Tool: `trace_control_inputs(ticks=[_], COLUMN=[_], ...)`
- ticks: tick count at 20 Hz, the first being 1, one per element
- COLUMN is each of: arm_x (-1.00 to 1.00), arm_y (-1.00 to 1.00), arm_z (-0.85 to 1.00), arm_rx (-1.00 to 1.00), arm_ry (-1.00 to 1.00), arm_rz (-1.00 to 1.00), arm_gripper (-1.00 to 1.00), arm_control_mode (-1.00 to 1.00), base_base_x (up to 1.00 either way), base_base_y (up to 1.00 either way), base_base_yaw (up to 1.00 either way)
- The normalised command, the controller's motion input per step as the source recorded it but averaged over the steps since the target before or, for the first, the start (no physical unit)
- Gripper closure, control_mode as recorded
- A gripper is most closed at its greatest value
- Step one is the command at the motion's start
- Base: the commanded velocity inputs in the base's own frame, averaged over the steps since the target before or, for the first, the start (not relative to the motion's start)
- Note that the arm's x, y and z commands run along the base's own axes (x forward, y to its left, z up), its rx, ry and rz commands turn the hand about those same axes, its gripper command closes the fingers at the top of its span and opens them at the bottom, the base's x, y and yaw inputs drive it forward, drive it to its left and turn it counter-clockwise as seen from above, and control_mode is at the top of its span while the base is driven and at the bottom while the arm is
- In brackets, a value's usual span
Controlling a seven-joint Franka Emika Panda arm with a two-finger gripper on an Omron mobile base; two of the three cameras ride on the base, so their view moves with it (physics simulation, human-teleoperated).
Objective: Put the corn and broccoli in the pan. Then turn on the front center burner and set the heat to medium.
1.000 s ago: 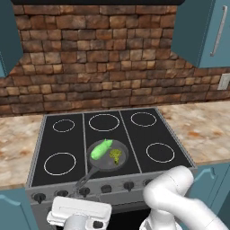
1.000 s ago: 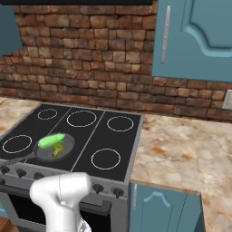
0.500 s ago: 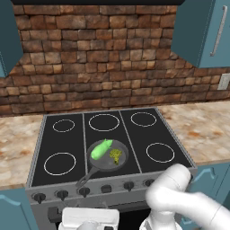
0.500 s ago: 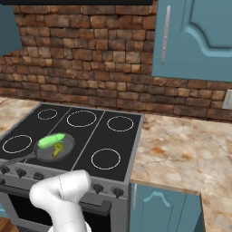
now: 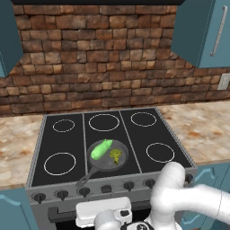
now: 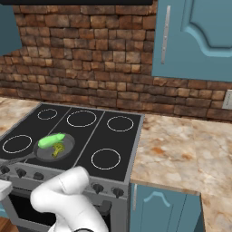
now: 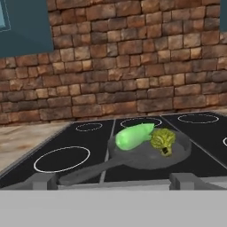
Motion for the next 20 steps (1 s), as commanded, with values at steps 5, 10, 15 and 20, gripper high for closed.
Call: trace_control_inputs(ticks=[5,10,15,20], arm_x=[0.01,0.16,0.2,0.09], arm_y=[-0.09,0.0,0.01,0.07], arm_z=[-0.25,-0.44,-0.12,-0.2], arm_rx=[0.0,0.0,0.02,0.11], arm_ry=[-0.01,0.03,0.0,0.0], arm_rz=[0.04,0.0,0.0,-0.01], arm_gripper=[-1.0,-1.0,-1.0,-1.0], arm_control_mode=[-1.0,-1.0,-1.0,-1.0], base_base_x=[0.0,0.0,0.0,0.0], base_base_y=[0.0,0.0,0.0,0.0], base_base_yaw=[0.0,0.0,0.0,0.0])
